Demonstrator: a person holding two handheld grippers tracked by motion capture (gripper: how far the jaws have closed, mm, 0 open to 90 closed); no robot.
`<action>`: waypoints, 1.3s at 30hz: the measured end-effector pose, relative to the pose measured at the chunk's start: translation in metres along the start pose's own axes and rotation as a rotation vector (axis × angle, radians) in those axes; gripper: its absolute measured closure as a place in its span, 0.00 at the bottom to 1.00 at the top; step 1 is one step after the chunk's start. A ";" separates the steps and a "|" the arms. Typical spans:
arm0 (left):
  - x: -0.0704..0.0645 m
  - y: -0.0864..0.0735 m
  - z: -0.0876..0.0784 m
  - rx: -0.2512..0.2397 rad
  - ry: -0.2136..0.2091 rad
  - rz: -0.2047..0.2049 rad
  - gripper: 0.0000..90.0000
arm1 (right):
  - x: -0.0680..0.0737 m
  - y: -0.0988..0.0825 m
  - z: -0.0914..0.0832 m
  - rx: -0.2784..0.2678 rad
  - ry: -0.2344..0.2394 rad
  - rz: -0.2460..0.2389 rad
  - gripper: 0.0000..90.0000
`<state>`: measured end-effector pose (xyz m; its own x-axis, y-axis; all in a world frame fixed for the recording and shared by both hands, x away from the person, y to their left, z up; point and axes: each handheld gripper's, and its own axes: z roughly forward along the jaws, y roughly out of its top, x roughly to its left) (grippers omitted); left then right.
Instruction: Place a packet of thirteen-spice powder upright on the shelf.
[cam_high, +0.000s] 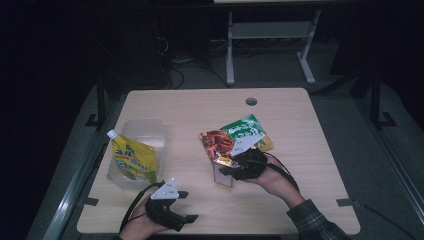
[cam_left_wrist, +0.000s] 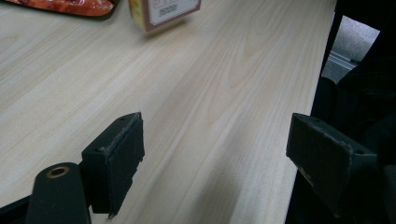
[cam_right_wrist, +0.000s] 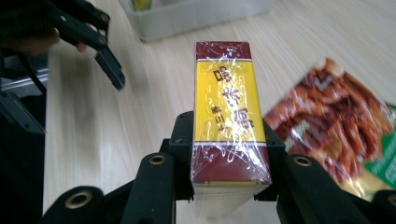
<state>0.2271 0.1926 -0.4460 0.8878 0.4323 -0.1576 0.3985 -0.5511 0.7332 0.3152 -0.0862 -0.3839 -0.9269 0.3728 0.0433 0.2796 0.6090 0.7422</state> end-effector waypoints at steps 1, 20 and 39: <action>0.000 0.000 0.000 0.001 0.002 0.002 0.20 | -0.001 0.003 0.001 0.000 0.010 0.002 0.74; 0.001 -0.001 0.002 -0.004 0.001 0.003 0.19 | -0.020 0.082 0.042 -0.028 0.079 -0.118 0.74; 0.000 0.001 0.005 0.000 -0.014 0.026 0.19 | -0.020 0.144 0.086 -0.056 0.160 -0.220 0.74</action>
<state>0.2282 0.1885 -0.4481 0.9010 0.4079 -0.1474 0.3750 -0.5619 0.7373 0.3956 0.0545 -0.3355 -0.9928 0.1178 -0.0213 0.0570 0.6214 0.7814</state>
